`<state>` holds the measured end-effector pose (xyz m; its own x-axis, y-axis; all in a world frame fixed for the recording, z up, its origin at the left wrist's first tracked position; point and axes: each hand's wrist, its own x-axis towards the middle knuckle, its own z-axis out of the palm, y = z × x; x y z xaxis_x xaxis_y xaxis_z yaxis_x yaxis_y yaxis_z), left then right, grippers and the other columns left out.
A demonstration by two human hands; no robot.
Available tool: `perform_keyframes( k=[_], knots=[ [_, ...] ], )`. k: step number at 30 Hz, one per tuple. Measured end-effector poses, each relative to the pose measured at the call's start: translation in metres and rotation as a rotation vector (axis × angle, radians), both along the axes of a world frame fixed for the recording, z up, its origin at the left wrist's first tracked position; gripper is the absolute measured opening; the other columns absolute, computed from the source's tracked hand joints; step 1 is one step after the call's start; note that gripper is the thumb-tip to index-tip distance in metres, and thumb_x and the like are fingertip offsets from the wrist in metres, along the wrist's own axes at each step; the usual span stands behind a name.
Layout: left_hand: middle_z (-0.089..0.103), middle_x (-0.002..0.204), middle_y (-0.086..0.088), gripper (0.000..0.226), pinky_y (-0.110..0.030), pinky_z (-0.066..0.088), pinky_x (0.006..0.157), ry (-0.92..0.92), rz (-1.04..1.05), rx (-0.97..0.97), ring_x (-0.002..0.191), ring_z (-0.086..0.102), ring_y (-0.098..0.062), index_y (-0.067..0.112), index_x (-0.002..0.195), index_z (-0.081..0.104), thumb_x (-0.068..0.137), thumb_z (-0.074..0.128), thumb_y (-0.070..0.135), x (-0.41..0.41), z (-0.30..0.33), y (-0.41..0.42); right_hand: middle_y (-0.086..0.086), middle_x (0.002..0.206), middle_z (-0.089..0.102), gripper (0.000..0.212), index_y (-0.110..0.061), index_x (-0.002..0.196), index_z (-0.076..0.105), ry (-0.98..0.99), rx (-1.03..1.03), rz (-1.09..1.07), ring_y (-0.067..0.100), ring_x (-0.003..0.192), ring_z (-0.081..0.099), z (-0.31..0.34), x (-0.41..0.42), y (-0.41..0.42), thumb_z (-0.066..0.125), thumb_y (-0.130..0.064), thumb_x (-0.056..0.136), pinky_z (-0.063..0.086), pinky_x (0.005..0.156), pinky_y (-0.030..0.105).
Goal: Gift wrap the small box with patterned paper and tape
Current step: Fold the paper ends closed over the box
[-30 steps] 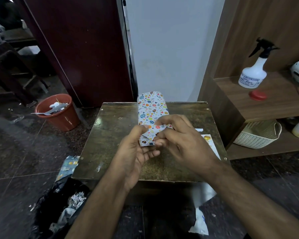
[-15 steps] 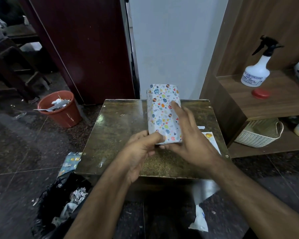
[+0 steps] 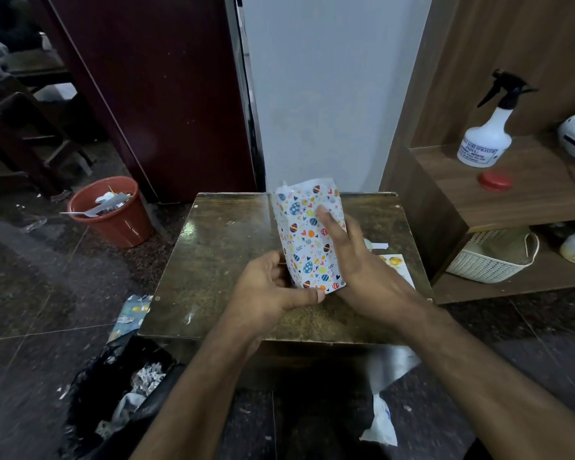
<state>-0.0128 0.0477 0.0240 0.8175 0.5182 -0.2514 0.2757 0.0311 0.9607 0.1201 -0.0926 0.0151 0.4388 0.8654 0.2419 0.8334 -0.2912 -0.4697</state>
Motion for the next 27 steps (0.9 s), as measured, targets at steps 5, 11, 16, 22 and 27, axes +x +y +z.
perform_keyframes(
  k=[5,11,16,22,27],
  knots=[
    [0.08,0.103,-0.004,0.068,-0.05,0.061,0.092,0.093,-0.002,0.088,0.098,0.077,-0.022,0.012,0.113,0.067,0.05,0.093,0.011,0.004,-0.012,0.002,0.01,0.168,0.016,0.126,-0.046,0.14,-0.048,0.087,-0.04,-0.098,0.04,0.126,0.055,-0.01,-0.012,0.008,0.067,-0.019,0.096,0.052,0.095,0.057],
    [0.079,0.102,0.004,0.068,-0.048,0.062,0.089,0.159,-0.006,0.222,0.096,0.076,-0.017,0.021,0.109,0.067,0.045,0.092,0.023,0.001,-0.022,0.004,0.017,0.158,0.034,0.134,-0.045,0.141,-0.048,0.121,-0.118,-0.072,0.034,0.13,0.053,-0.012,-0.022,0.0,0.071,-0.01,0.092,0.051,0.1,0.049],
    [0.076,0.099,0.008,0.064,-0.034,0.061,0.078,0.217,-0.063,0.489,0.088,0.073,-0.01,0.021,0.113,0.066,0.057,0.095,0.017,-0.004,-0.017,0.001,0.0,0.17,0.021,0.133,-0.054,0.138,-0.046,0.261,-0.116,0.012,0.013,0.147,0.035,0.003,-0.025,-0.017,0.075,-0.021,0.094,0.037,0.116,0.033],
    [0.078,0.092,-0.001,0.06,-0.04,0.062,0.075,0.306,-0.065,0.687,0.082,0.074,-0.022,0.018,0.109,0.068,0.055,0.093,0.014,-0.003,-0.016,-0.005,0.005,0.143,0.061,0.131,-0.058,0.134,-0.048,0.262,0.002,-0.025,0.018,0.113,0.066,0.012,-0.024,-0.024,0.071,-0.017,0.096,0.052,0.099,0.044],
    [0.078,0.096,-0.001,0.063,-0.041,0.062,0.078,0.277,-0.101,0.689,0.085,0.074,-0.021,0.018,0.117,0.066,0.06,0.092,0.009,-0.006,-0.019,-0.004,0.01,0.129,0.07,0.138,-0.058,0.138,-0.043,0.323,0.055,-0.062,0.025,0.111,0.07,0.017,-0.023,-0.026,0.08,-0.017,0.089,0.053,0.098,0.054]
  ],
)
